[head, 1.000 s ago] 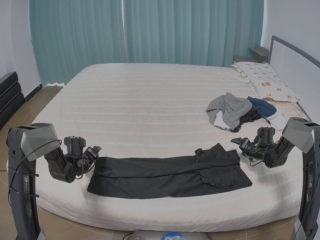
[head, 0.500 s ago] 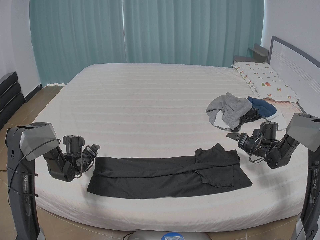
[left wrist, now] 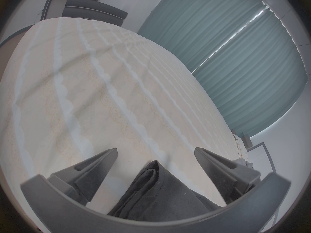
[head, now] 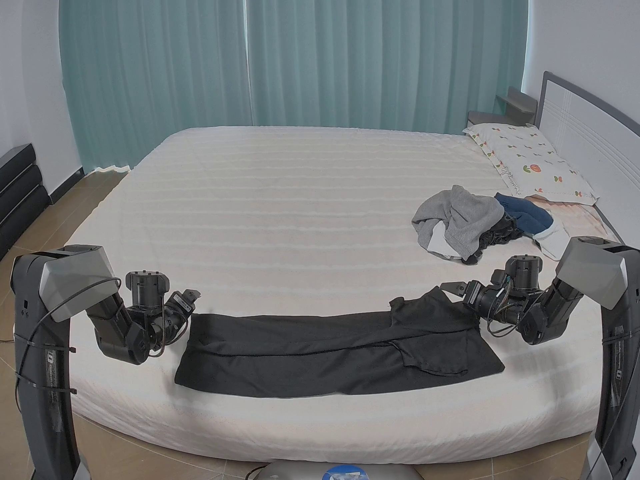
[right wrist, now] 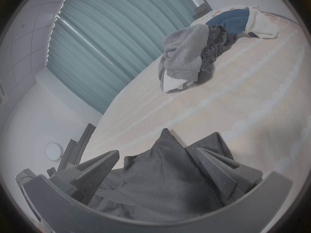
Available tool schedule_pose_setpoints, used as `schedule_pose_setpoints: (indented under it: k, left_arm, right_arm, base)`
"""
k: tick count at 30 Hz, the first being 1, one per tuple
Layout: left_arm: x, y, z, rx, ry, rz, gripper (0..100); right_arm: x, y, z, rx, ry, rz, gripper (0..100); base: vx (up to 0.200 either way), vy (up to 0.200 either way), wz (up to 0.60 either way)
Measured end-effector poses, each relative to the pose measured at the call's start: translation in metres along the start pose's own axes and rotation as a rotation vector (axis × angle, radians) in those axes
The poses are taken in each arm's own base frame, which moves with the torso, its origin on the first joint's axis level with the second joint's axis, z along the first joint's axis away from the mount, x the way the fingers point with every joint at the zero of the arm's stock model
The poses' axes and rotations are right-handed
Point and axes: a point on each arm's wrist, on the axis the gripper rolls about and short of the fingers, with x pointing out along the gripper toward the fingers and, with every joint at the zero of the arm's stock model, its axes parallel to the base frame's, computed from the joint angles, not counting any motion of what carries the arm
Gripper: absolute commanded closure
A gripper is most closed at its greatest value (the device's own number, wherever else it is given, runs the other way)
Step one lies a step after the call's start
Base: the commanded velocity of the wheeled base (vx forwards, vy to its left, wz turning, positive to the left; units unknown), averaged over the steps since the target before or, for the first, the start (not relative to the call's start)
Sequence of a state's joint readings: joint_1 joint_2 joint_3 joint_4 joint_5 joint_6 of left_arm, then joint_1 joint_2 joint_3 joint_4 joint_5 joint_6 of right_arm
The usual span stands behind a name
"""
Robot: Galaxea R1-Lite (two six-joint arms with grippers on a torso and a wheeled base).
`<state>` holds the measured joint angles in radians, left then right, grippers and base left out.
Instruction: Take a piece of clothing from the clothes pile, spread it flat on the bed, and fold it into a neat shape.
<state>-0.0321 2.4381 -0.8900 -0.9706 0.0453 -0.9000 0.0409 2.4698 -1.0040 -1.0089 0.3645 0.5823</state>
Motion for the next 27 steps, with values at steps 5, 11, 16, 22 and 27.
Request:
schedule_pose_setpoints:
  k: [5, 11, 16, 22, 27]
  left_arm:
    - [0.000, 0.000, 0.000, 0.000, 0.001, 0.001, 0]
    - [0.000, 0.000, 0.000, 0.000, 0.001, 0.001, 0]
    - [0.000, 0.000, 0.000, 0.001, 0.001, 0.001, 0]
    - [0.000, 0.000, 0.000, 0.000, 0.000, 0.000, 0]
    - [0.000, 0.000, 0.000, 0.000, 0.000, 0.000, 0]
  right_arm:
    - [0.007, -0.005, -0.008, -0.005, 0.020, -0.005, 0]
    - [0.011, -0.009, -0.014, -0.003, 0.036, -0.014, 100]
    - [0.011, -0.012, -0.017, -0.030, 0.046, -0.020, 100]
    - [0.000, -0.015, -0.017, -0.041, 0.056, -0.035, 100]
    - [-0.012, -0.016, -0.014, -0.030, 0.070, -0.020, 100]
  base:
    - [0.000, 0.000, 0.00]
    - [0.000, 0.000, 0.00]
    - [0.000, 0.000, 0.00]
    - [0.000, 0.000, 0.00]
    - [0.000, 0.000, 0.00]
